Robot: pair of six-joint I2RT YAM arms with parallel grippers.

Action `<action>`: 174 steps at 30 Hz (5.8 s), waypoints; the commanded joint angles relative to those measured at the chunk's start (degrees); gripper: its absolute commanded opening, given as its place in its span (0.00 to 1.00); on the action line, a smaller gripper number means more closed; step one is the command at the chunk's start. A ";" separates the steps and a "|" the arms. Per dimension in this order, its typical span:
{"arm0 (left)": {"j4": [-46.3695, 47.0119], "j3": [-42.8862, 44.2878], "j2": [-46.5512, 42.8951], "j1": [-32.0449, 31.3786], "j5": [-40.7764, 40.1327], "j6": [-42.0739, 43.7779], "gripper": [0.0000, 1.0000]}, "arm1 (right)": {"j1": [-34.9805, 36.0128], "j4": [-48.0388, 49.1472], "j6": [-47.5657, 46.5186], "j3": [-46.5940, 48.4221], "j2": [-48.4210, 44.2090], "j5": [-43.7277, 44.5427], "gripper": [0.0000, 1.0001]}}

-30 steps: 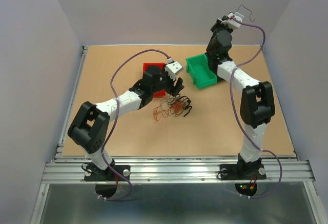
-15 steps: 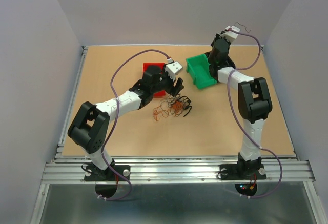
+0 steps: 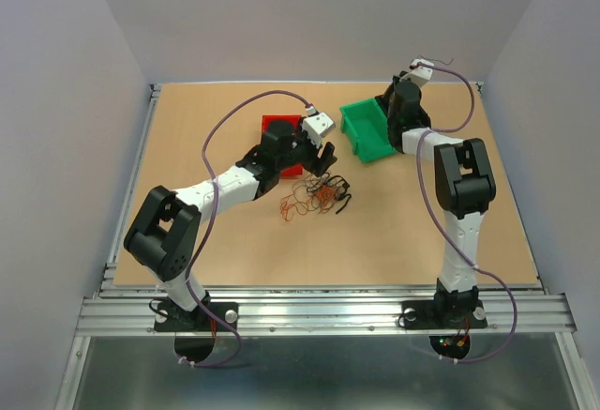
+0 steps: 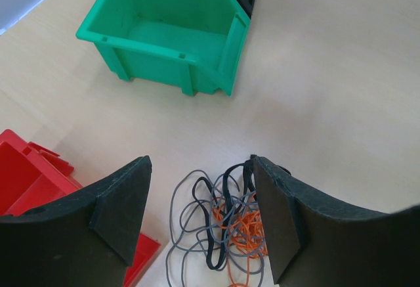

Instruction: Untangle the cables

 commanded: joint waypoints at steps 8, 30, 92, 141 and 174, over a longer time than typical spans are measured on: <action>1.94 0.00 -2.90 0.06 1.70 0.00 0.75 | -2.12 -4.62 8.41 -1.66 2.07 -9.45 0.01; 1.68 0.18 -2.81 0.06 1.26 0.08 0.75 | -4.59 -24.66 11.84 2.83 7.70 -12.78 0.00; 1.33 0.62 -1.84 -0.03 1.08 1.14 0.75 | 4.82 -40.13 8.59 -10.62 -19.64 -6.12 0.01; 1.15 0.70 -2.28 -0.12 1.17 1.40 0.75 | 3.94 -41.19 20.19 -40.24 -36.96 13.13 0.57; 0.89 0.97 -1.84 -0.03 0.64 1.75 0.75 | 5.79 -48.39 10.26 -18.72 -33.01 19.38 0.01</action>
